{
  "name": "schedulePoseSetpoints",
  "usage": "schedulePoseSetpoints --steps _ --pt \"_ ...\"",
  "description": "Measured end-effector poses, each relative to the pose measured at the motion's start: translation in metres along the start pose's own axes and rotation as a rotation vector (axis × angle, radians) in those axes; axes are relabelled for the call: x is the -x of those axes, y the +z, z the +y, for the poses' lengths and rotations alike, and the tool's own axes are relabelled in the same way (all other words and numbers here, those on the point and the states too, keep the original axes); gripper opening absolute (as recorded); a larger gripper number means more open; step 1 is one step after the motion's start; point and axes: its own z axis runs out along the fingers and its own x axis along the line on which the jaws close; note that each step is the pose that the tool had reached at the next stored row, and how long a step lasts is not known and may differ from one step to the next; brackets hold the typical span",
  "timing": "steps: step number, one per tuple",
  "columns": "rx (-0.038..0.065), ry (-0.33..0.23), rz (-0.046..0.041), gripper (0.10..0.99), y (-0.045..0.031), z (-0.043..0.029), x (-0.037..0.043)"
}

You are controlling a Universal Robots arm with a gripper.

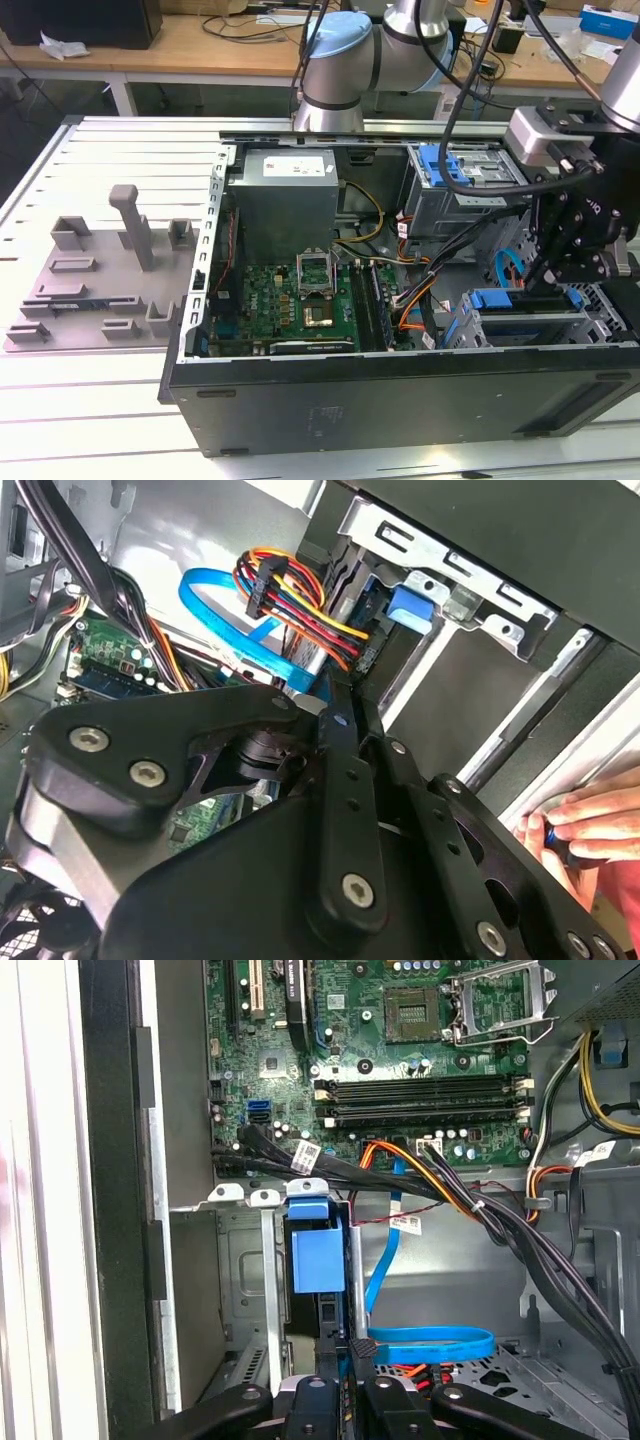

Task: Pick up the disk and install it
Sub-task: 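Insert the second disk wire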

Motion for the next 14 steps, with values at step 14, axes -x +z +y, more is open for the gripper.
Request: schedulePoseSetpoints --steps 14 --pt "0.000 -0.002 -0.0029 0.235 -0.0013 0.0000 -0.0006"
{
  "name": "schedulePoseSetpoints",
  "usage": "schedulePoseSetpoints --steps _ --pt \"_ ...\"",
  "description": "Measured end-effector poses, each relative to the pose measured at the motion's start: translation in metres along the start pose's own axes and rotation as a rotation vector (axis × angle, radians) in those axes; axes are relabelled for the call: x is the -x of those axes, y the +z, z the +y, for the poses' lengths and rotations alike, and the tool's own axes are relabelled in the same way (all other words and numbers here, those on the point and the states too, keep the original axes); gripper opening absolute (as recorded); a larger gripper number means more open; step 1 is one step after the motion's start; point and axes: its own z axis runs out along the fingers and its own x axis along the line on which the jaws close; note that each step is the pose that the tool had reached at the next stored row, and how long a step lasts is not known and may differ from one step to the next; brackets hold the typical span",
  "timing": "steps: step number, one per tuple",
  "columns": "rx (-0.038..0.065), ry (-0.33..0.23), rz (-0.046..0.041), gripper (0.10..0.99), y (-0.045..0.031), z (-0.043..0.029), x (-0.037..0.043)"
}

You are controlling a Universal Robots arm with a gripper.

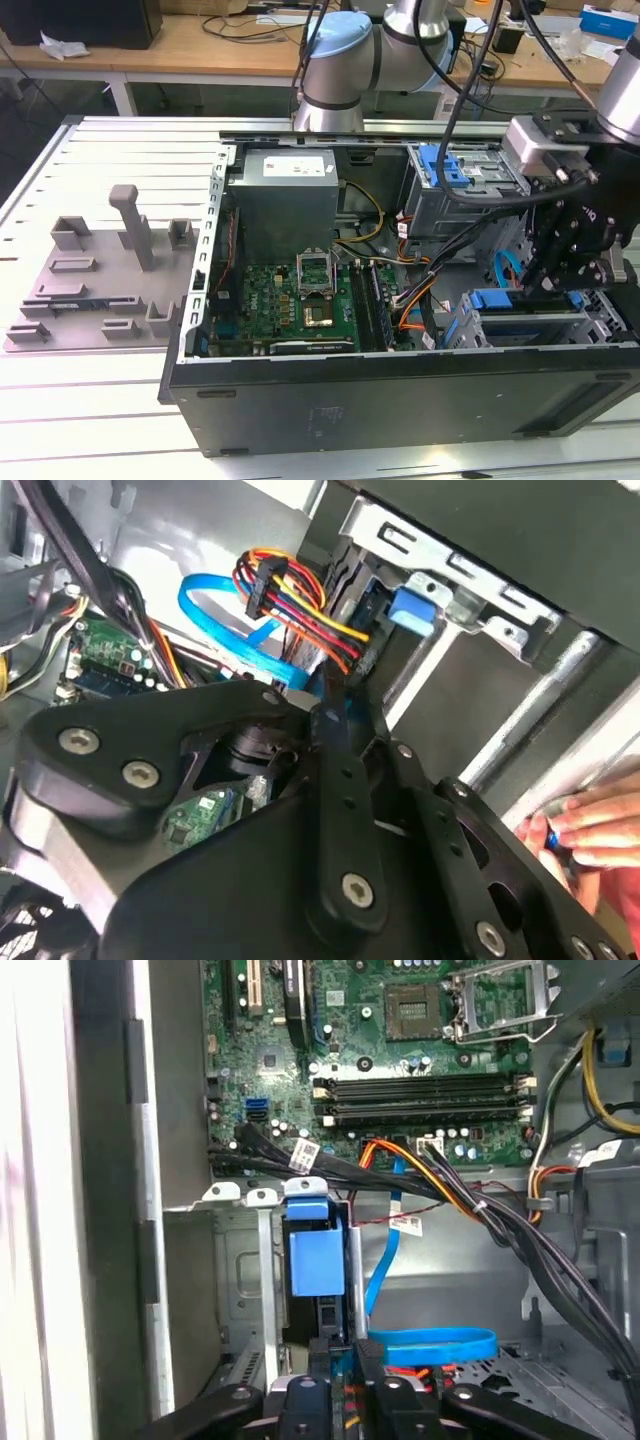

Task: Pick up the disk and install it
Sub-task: 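Insert the second disk wire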

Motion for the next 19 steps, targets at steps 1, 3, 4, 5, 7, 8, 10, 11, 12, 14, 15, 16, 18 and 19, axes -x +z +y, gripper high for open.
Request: schedulePoseSetpoints --steps 1,3,4,5,7,8,10,11,12,14,15,16,18,19 --pt "0.000 0.000 -0.0008 0.235 -0.0043 0.0000 -0.0002" --pt "0.000 0.000 -0.0006 0.235 -0.0103 0.0001 -0.0003" --pt "0.000 0.000 -0.0007 0.235 -0.0135 0.0001 -0.0005" --pt "0.000 0.000 -0.0010 0.235 -0.0181 0.0001 -0.0006" --pt "0.000 0.000 -0.0009 0.235 -0.0276 0.0001 -0.0009" --pt "0.000 0.000 -0.0011 0.235 -0.0335 0.0001 -0.0011" --pt "0.000 0.000 -0.0010 0.224 -0.0452 0.0001 -0.0013" --pt "0.000 0.000 -0.0011 0.153 -0.0491 0.0002 -0.0014" --pt "0.000 0.000 -0.0013 0.106 -0.0523 0.0002 -0.0015" --pt "0.000 0.000 -0.0013 0.106 -0.0540 0.0002 -0.0016" --pt "0.000 0.000 -0.0013 0.106 -0.0540 0.0001 -0.0016" --pt "0.000 0.000 -0.0012 0.106 -0.0540 0.0002 -0.0016" --pt "0.000 0.000 -0.0011 0.106 -0.0541 0.0002 -0.0016" --pt "0.000 0.000 -0.0012 0.106 -0.0540 0.0002 -0.0016"
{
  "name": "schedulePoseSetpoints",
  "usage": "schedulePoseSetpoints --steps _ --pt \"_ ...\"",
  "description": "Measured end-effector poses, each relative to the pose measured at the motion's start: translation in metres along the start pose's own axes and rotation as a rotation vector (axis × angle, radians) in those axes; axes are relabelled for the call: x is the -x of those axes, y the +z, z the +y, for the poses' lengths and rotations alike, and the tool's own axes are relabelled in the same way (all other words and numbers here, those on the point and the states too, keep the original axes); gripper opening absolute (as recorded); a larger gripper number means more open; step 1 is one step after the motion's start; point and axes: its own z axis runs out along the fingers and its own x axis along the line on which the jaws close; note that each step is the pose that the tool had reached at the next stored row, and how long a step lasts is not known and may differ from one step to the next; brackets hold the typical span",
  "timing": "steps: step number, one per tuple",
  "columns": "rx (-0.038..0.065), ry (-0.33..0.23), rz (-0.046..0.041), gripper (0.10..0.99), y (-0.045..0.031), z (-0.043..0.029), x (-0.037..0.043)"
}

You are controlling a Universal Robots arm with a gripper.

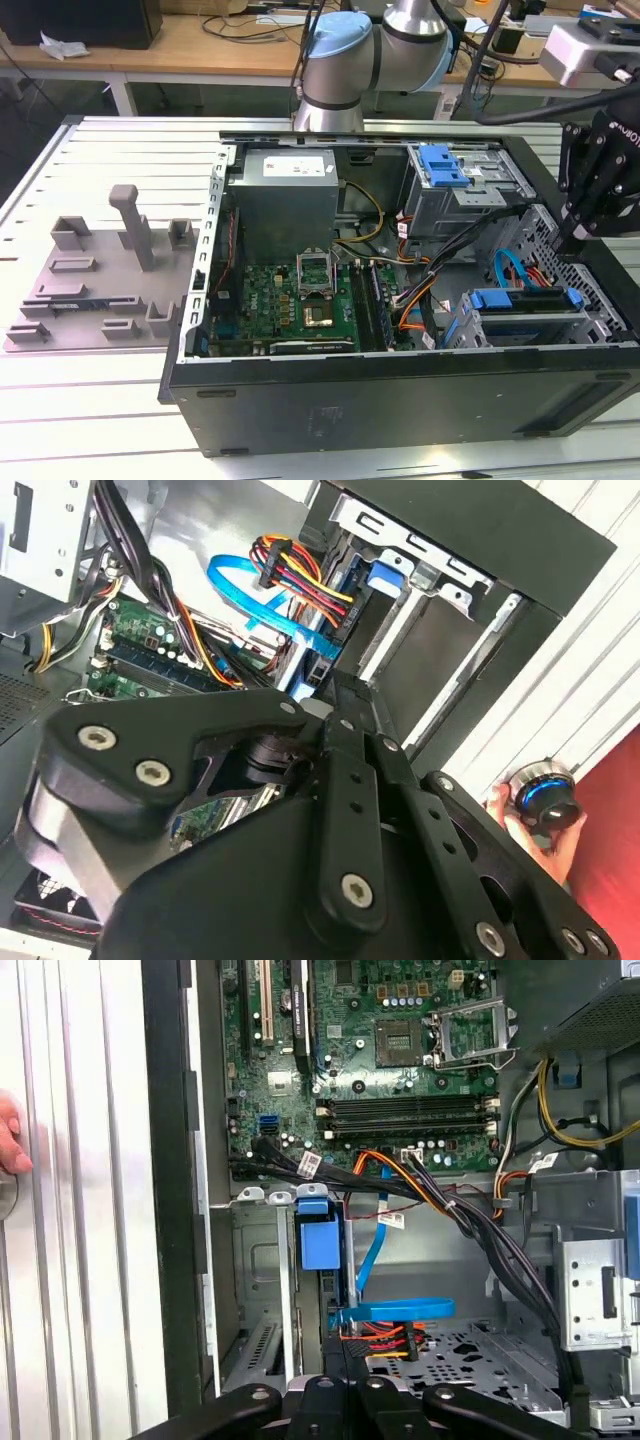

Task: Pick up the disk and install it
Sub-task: 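Insert the second disk wire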

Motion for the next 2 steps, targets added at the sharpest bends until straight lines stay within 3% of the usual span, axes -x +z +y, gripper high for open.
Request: schedulePoseSetpoints --steps 2 --pt "0.000 0.000 0.0001 0.106 0.0000 0.0000 0.0000"
